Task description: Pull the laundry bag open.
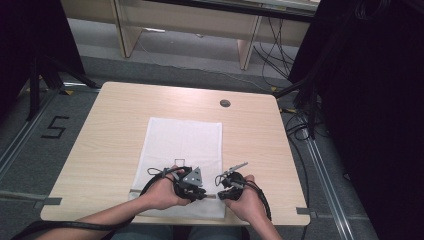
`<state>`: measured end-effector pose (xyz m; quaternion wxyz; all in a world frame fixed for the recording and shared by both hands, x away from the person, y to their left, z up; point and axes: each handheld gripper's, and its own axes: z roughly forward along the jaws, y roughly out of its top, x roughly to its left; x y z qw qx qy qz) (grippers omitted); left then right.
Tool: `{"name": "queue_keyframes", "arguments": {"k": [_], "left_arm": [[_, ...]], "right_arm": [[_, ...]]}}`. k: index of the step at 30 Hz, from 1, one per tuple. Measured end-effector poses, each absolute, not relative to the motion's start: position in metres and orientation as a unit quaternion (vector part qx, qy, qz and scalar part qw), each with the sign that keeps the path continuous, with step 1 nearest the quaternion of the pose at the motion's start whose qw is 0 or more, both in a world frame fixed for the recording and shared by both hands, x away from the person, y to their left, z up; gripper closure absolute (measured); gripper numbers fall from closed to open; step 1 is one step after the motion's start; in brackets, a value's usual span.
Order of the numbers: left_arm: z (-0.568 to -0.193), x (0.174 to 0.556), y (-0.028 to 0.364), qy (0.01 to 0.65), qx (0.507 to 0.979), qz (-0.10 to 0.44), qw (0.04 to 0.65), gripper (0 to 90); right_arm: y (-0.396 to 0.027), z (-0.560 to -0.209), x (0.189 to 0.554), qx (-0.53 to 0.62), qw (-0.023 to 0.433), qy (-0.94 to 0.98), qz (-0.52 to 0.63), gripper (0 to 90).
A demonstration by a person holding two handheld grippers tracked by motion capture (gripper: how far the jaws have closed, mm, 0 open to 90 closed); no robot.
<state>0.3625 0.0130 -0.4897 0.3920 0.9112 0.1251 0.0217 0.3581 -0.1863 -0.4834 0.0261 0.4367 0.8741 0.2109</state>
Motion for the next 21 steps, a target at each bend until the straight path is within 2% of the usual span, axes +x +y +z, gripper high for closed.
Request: {"name": "queue_keyframes", "arguments": {"k": [21], "left_arm": [[-0.4897, 0.3614, 0.0161, 0.125, 0.91, 0.023, 0.395, 81.4]], "right_arm": [[-0.1862, -0.4831, 0.3573, 0.445, 0.023, 0.87, 0.208, 90.0]]}}
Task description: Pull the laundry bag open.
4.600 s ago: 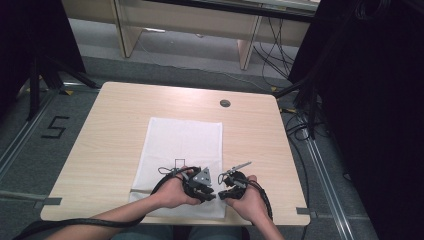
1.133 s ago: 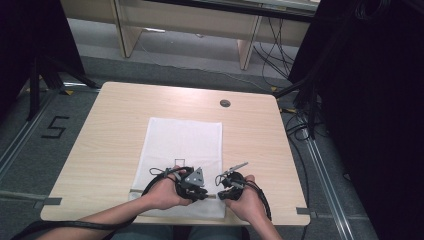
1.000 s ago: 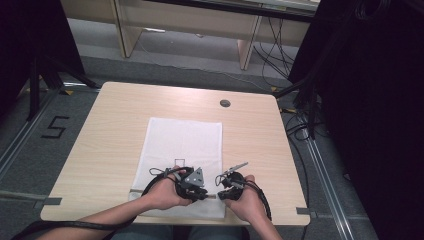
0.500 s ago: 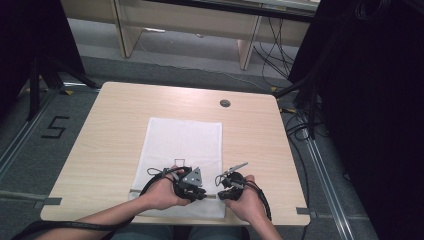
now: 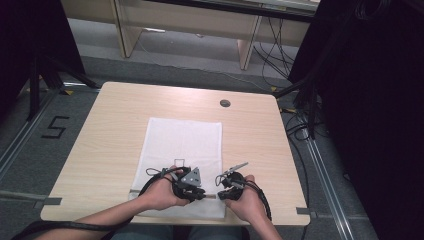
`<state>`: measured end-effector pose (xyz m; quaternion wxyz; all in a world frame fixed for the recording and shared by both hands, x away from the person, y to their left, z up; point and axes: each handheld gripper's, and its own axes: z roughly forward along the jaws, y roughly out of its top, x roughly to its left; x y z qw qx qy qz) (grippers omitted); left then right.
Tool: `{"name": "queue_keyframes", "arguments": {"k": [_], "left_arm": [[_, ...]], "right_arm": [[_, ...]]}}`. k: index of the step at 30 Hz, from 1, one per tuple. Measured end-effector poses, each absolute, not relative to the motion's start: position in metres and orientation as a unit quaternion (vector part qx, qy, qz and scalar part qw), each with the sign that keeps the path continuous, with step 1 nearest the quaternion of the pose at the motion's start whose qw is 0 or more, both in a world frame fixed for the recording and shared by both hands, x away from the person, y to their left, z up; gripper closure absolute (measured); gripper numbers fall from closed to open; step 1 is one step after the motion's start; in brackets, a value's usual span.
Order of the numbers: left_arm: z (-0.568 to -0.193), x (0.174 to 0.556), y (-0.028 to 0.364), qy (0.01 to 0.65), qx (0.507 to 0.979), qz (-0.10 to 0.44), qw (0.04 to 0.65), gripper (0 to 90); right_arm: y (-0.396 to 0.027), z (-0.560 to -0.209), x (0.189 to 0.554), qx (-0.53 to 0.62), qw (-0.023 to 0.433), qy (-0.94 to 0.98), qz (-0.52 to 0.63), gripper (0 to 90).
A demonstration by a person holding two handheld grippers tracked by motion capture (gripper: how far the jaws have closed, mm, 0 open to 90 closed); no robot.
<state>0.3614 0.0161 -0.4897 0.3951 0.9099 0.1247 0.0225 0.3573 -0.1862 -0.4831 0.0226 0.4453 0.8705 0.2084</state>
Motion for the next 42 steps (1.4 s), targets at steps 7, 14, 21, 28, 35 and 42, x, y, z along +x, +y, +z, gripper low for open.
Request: {"name": "queue_keyframes", "arguments": {"k": [7, 14, 21, 28, 35, 42], "left_arm": [[-0.487, 0.361, 0.02, 0.126, 0.909, 0.023, 0.396, 81.4], [-0.488, 0.361, 0.02, 0.121, 0.911, 0.025, 0.394, 81.3], [-0.488, 0.361, 0.02, 0.121, 0.911, 0.025, 0.394, 81.4], [-0.487, 0.36, 0.022, 0.122, 0.91, 0.023, 0.396, 81.4], [-0.486, 0.361, 0.027, 0.124, 0.91, 0.024, 0.395, 81.4], [-0.486, 0.361, 0.03, 0.119, 0.913, 0.026, 0.39, 81.4]], "right_arm": [[-0.187, -0.484, 0.358, 0.436, 0.027, 0.873, 0.215, 90.0], [-0.187, -0.484, 0.358, 0.438, 0.027, 0.873, 0.214, 90.0], [-0.187, -0.483, 0.358, 0.44, 0.025, 0.872, 0.213, 90.0], [-0.187, -0.484, 0.358, 0.439, 0.026, 0.872, 0.214, 90.0], [-0.187, -0.483, 0.357, 0.441, 0.025, 0.871, 0.213, 90.0], [-0.187, -0.484, 0.358, 0.441, 0.027, 0.871, 0.214, 90.0]]}}
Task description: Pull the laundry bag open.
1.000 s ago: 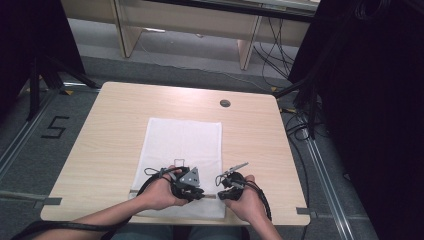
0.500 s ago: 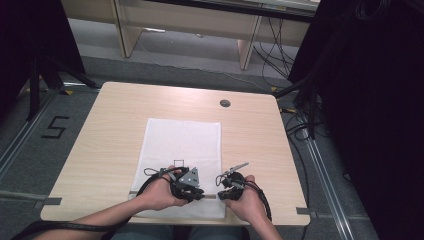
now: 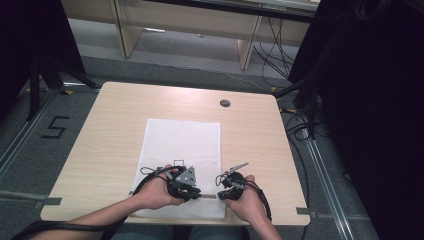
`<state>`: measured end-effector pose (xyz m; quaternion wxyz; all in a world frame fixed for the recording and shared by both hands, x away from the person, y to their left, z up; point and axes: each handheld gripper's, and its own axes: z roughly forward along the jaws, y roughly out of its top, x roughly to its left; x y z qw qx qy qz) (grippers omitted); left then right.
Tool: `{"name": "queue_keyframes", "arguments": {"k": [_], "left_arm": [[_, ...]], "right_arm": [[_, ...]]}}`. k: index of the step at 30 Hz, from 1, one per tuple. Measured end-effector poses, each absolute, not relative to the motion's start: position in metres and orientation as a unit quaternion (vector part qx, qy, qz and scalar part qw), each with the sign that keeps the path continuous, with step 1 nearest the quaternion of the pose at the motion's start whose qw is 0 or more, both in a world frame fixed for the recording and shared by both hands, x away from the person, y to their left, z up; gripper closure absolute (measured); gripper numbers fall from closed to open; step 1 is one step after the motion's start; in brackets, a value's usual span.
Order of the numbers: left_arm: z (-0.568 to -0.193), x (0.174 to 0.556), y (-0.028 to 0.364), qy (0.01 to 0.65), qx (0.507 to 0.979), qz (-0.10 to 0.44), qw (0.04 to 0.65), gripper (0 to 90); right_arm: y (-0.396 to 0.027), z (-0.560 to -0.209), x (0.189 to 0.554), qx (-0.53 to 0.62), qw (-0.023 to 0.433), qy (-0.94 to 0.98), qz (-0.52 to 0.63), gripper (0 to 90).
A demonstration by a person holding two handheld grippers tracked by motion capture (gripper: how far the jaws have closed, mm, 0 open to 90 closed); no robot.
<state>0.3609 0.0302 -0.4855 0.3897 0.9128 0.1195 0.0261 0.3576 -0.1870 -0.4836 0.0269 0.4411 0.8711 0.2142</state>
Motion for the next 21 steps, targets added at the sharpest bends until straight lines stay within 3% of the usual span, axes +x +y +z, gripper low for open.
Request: {"name": "queue_keyframes", "arguments": {"k": [21], "left_arm": [[-0.4843, 0.3607, 0.0398, 0.113, 0.917, 0.029, 0.381, 81.4]], "right_arm": [[-0.1873, -0.4833, 0.3572, 0.446, 0.021, 0.87, 0.211, 90.0]]}}
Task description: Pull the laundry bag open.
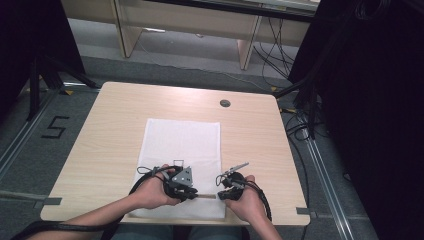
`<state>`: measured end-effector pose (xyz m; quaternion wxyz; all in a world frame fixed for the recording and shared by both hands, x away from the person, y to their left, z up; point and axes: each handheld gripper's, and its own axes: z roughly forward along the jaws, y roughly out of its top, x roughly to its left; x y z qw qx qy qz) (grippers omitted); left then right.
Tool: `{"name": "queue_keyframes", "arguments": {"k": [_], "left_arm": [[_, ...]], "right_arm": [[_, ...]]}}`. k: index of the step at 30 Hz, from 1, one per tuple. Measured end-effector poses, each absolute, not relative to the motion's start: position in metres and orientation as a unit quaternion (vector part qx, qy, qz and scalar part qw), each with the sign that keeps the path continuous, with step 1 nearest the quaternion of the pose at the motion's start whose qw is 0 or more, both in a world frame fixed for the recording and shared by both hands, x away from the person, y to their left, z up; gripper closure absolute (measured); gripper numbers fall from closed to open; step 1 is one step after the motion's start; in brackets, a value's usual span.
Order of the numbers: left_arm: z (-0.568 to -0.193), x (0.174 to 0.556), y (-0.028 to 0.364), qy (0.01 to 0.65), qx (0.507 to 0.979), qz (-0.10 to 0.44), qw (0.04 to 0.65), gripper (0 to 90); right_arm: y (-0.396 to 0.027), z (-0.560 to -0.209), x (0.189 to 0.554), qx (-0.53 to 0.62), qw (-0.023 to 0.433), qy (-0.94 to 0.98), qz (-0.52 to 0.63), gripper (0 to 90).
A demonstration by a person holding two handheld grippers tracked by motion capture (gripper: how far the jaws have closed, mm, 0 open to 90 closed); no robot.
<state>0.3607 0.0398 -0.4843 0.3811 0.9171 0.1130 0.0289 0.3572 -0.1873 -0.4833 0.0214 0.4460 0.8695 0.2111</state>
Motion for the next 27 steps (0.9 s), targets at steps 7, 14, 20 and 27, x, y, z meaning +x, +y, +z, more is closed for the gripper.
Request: {"name": "queue_keyframes", "arguments": {"k": [7, 14, 20, 27], "left_arm": [[-0.4839, 0.3611, 0.0421, 0.109, 0.919, 0.03, 0.378, 81.4], [-0.4831, 0.3612, 0.046, 0.109, 0.919, 0.031, 0.378, 81.4], [-0.4841, 0.36, 0.0468, 0.111, 0.918, 0.029, 0.379, 81.4], [-0.4851, 0.3591, 0.0483, 0.114, 0.917, 0.029, 0.381, 81.4]], "right_arm": [[-0.1867, -0.4828, 0.3564, 0.453, 0.022, 0.867, 0.207, 90.0], [-0.1871, -0.4834, 0.3573, 0.446, 0.023, 0.87, 0.21, 90.0], [-0.1875, -0.4839, 0.3578, 0.44, 0.026, 0.872, 0.213, 90.0], [-0.187, -0.4832, 0.357, 0.448, 0.022, 0.869, 0.209, 90.0]]}}
